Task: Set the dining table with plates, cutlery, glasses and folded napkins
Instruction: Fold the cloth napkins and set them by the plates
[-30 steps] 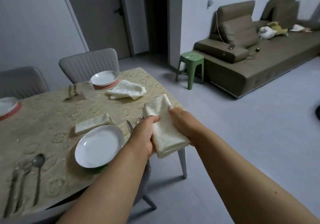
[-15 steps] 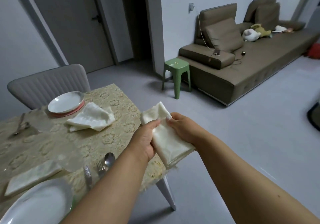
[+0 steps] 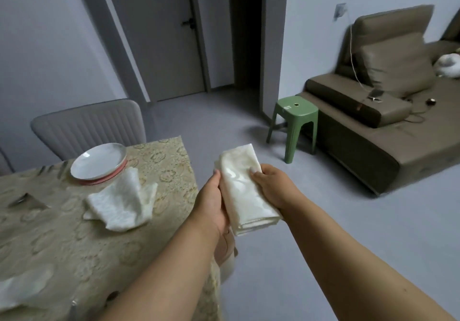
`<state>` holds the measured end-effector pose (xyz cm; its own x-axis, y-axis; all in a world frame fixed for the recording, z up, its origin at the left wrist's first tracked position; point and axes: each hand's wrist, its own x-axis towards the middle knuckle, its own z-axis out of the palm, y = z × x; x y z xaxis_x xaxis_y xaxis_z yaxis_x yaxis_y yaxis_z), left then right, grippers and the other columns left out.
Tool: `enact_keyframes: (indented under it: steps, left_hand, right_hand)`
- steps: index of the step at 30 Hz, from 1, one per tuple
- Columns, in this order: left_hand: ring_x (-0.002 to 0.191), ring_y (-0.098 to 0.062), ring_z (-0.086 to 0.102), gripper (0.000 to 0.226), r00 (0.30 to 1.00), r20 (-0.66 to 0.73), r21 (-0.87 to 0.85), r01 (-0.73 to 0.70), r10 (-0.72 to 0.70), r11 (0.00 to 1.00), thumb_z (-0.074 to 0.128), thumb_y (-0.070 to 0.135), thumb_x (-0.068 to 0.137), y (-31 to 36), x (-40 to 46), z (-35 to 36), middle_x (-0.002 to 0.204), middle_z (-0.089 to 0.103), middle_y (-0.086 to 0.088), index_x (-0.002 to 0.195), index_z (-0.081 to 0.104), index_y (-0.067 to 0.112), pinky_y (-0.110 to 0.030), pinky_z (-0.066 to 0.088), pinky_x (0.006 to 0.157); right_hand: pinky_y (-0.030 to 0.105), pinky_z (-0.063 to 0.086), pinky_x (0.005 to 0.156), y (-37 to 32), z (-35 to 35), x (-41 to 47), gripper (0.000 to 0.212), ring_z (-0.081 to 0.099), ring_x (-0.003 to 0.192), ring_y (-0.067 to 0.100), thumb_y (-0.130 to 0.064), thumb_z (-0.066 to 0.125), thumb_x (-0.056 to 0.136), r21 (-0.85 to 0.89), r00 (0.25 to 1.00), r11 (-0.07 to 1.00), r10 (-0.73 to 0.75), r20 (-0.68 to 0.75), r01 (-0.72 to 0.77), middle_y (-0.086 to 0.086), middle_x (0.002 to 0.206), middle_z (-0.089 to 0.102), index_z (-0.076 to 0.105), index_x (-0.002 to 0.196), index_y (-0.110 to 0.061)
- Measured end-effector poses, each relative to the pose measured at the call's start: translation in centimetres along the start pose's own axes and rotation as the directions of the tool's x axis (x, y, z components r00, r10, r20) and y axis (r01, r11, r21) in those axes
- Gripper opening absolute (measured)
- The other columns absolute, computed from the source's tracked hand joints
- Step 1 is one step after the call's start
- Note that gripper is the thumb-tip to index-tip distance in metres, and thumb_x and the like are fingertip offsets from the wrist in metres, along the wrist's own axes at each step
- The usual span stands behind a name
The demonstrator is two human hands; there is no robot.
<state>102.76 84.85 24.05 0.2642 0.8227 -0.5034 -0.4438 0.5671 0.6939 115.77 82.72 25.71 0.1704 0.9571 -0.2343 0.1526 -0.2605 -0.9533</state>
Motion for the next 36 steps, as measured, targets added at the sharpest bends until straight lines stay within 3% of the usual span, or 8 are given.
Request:
enact_keyframes:
  steps: [4,8,14,21,24,27,32,36]
  left_hand:
    - [0.099,-0.031,0.068,0.043,0.995,-0.095,-0.001,-0.014,0.014,1.000,0.043,0.040,0.099,0.4,5.5,5.1,0.107,0.071,-0.015,0.120,0.066,0.010,-0.038,0.056,0.075]
    - [0.100,-0.030,0.067,0.037,0.978,-0.203,-0.016,-0.047,0.043,0.999,0.045,0.033,0.099,1.2,10.7,8.9,0.107,0.072,-0.015,0.119,0.065,0.009,-0.039,0.056,0.078]
    - [0.101,-0.033,0.066,0.037,0.950,-0.299,0.008,-0.087,0.085,0.996,0.043,0.032,0.100,4.0,18.7,10.8,0.106,0.072,-0.014,0.119,0.064,0.009,-0.047,0.052,0.090]
    - [0.104,-0.032,0.066,0.047,0.965,-0.247,-0.117,-0.124,0.092,0.985,0.041,0.047,0.099,11.0,29.4,10.9,0.112,0.070,-0.012,0.119,0.066,0.013,-0.046,0.052,0.090]
    - [0.100,-0.031,0.068,0.040,0.971,-0.215,-0.123,-0.131,0.102,0.984,0.041,0.039,0.101,15.4,34.7,10.7,0.109,0.072,-0.012,0.119,0.065,0.013,-0.046,0.053,0.085]
    - [0.098,-0.029,0.068,0.029,0.945,-0.279,-0.073,-0.199,0.172,0.977,0.040,0.024,0.103,19.8,40.0,10.0,0.105,0.073,-0.010,0.116,0.064,0.015,-0.049,0.053,0.087]
    - [0.088,-0.024,0.070,0.026,0.918,-0.320,0.039,-0.232,0.232,0.972,0.039,0.015,0.103,27.6,46.8,7.7,0.096,0.074,-0.007,0.109,0.064,0.013,-0.039,0.055,0.076]
    - [0.101,-0.030,0.068,0.026,0.911,-0.329,0.118,-0.221,0.248,0.968,0.043,0.011,0.101,34.1,51.9,5.1,0.109,0.071,-0.012,0.116,0.064,0.011,-0.043,0.054,0.084]
  right_hand:
    - [0.030,0.047,0.068,-1.4,-4.8,7.3,0.025,0.058,0.071,0.018,-0.030,0.047,0.099,-0.059,0.995,0.998,0.009,0.097,-0.003,0.004,0.084,0.064,0.061,0.100,-0.009]
    - [0.024,0.046,0.059,-2.5,-8.5,13.7,0.022,0.058,0.065,0.014,-0.032,0.048,0.098,-0.101,0.985,0.995,0.023,0.169,-0.006,0.001,0.079,0.064,0.060,0.094,-0.013]
    - [0.026,0.051,0.060,-3.5,-10.0,22.7,0.020,0.062,0.063,0.016,-0.027,0.054,0.097,0.048,0.959,0.996,0.057,0.279,-0.073,0.003,0.075,0.067,0.062,0.083,-0.015]
    - [0.026,0.046,0.062,-5.8,-6.7,37.1,0.025,0.058,0.067,0.017,-0.029,0.048,0.098,-0.068,0.976,0.997,-0.031,0.218,0.047,0.003,0.078,0.064,0.061,0.093,-0.008]
    - [0.029,0.045,0.066,-8.1,-4.6,44.2,0.025,0.057,0.072,0.019,-0.029,0.047,0.099,-0.077,0.982,0.995,-0.050,0.184,0.065,0.005,0.083,0.063,0.060,0.094,-0.008]
    - [0.031,0.047,0.069,-10.7,-2.8,50.8,0.026,0.058,0.076,0.022,-0.028,0.048,0.098,-0.059,0.982,0.997,-0.039,0.186,0.051,0.008,0.087,0.063,0.060,0.099,-0.005]
    - [0.038,0.052,0.076,-14.9,0.8,61.2,0.018,0.062,0.074,0.027,-0.026,0.053,0.096,0.002,0.954,1.000,0.014,0.299,-0.015,0.010,0.084,0.066,0.061,0.089,-0.011]
    - [0.033,0.052,0.066,-18.9,4.8,69.4,0.013,0.062,0.066,0.026,-0.019,0.053,0.096,0.078,0.856,0.988,0.078,0.511,-0.137,0.012,0.080,0.065,0.059,0.091,-0.009]
